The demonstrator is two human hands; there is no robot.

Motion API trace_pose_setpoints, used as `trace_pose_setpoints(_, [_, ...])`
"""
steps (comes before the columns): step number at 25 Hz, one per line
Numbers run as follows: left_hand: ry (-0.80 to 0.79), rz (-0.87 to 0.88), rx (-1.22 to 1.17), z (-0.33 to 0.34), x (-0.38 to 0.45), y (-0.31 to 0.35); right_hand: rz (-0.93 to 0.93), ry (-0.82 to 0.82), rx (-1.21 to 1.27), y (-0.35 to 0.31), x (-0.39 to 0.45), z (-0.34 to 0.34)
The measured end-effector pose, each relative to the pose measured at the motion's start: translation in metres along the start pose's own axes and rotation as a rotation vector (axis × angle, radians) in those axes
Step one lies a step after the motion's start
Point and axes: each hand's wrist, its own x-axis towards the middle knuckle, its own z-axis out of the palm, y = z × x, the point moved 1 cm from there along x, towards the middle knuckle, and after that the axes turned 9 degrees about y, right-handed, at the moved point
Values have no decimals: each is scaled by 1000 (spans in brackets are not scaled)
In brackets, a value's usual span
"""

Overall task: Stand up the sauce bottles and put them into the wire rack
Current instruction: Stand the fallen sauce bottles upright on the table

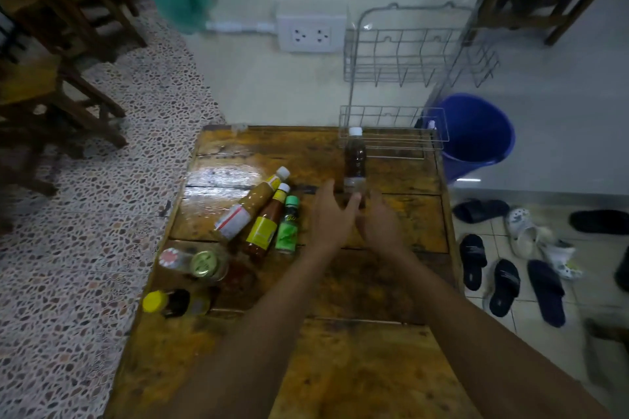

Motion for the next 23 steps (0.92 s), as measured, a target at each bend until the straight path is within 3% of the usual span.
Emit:
trace_pose_setpoints(4, [-38, -128, 57, 57, 76, 6, -49, -47, 47, 12, 36, 16])
trace_pose_setpoints(7, [23, -74, 117, 65, 76, 5, 17, -57, 1, 19, 45, 17])
trace_pose_setpoints(10, [64, -37, -36, 50, 29, 4, -44, -34, 205, 23, 22, 5])
trace_pose_setpoints(12, [116, -39, -161, 36, -18, -4, -86, -67, 208, 27, -13, -5])
trace_pose_setpoints(16, [255, -152, -221, -10, -112, -44, -117, -264, 241, 21, -92, -5])
trace_pose_setpoints(18, [334, -231, -206, -37, -148, -72, -225, -372, 212, 14, -124, 12])
trace_pose_setpoints(23, [519, -404, -183, -89, -189, -130, -382, -569, 142, -23, -177, 66])
